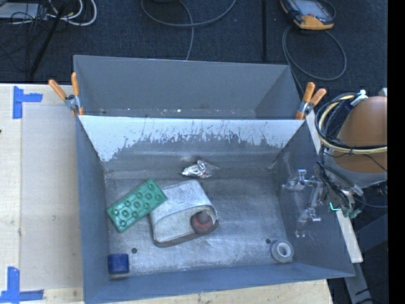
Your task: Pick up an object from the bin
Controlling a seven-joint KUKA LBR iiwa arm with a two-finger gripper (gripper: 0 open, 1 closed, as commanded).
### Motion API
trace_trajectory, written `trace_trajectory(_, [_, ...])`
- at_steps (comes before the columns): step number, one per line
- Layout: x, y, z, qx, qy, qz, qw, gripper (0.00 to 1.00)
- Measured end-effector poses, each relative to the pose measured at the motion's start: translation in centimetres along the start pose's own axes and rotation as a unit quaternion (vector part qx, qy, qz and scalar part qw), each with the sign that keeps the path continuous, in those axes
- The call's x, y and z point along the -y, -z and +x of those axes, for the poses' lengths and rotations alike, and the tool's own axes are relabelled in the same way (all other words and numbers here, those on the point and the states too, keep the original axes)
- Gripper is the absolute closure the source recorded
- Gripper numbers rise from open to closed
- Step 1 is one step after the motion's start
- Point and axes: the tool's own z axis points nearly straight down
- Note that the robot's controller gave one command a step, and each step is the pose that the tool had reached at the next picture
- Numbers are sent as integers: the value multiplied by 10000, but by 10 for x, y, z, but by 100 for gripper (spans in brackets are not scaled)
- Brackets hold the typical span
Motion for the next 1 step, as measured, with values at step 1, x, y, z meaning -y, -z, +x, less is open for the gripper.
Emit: trace_trajectory(1, [6, -82, 42, 108, 1668, 24, 9859, 0])
